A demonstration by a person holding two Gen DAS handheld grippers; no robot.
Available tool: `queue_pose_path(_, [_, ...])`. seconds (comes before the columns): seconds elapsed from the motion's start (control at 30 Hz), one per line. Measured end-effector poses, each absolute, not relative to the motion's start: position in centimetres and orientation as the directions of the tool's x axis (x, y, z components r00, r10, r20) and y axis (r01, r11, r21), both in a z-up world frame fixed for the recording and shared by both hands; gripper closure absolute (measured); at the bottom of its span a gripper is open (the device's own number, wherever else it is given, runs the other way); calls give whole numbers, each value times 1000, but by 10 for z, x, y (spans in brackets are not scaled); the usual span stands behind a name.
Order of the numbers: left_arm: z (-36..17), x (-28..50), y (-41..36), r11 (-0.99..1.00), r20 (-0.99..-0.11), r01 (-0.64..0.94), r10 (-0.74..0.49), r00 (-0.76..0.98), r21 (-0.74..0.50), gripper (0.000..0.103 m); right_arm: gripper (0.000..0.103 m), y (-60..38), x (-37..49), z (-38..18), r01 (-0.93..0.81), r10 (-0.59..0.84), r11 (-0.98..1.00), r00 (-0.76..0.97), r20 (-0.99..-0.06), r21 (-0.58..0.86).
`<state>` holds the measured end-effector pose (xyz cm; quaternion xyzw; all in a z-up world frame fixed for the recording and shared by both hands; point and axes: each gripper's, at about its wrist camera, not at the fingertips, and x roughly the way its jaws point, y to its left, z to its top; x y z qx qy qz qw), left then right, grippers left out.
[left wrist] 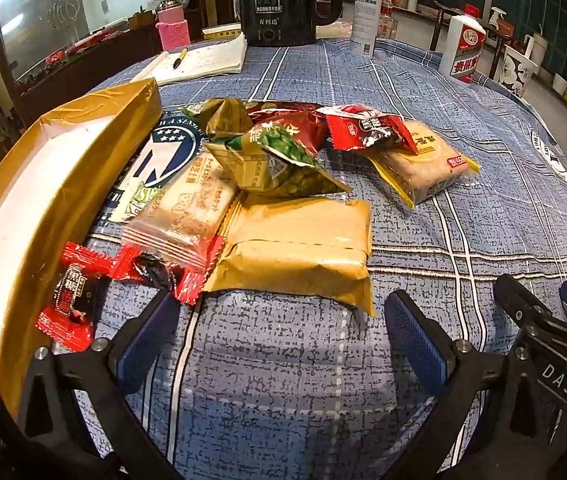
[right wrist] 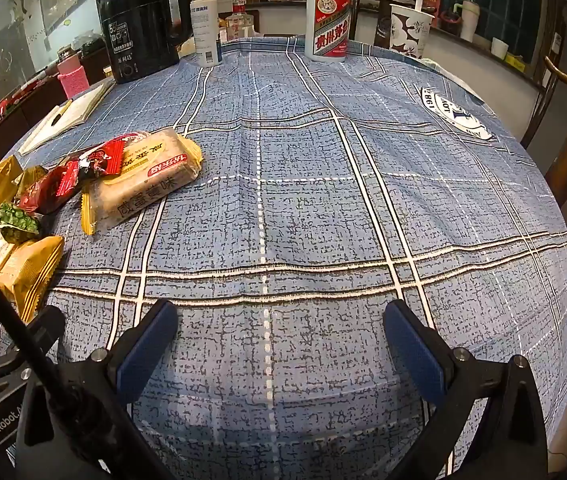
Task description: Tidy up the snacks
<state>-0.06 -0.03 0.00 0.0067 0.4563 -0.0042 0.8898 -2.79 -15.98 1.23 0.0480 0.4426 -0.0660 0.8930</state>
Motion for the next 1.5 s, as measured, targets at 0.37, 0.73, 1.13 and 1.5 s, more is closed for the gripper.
queue_pose_path(0.37, [0, -1, 0, 1000, -812, 14, -2, 583, 8, 0, 0, -160, -28, 12, 160, -75, 987, 599, -797, 27])
queue_pose_path(0.73, [0, -1, 0, 1000, -812, 14, -2, 583, 8, 0, 0, -157, -26, 13, 166, -79, 986, 598, -797, 27])
queue_pose_path(1.13, [0, -1, -1, 1000, -812, 12, 0, 583, 9, 0, 0, -157, -26, 14, 190, -91, 981, 596, -798, 29])
queue_pose_path(1.5, [0, -1, 0, 1000, -812, 12, 0, 583, 8, 0, 0, -157, -26, 14, 190, -92, 981, 596, -798, 29])
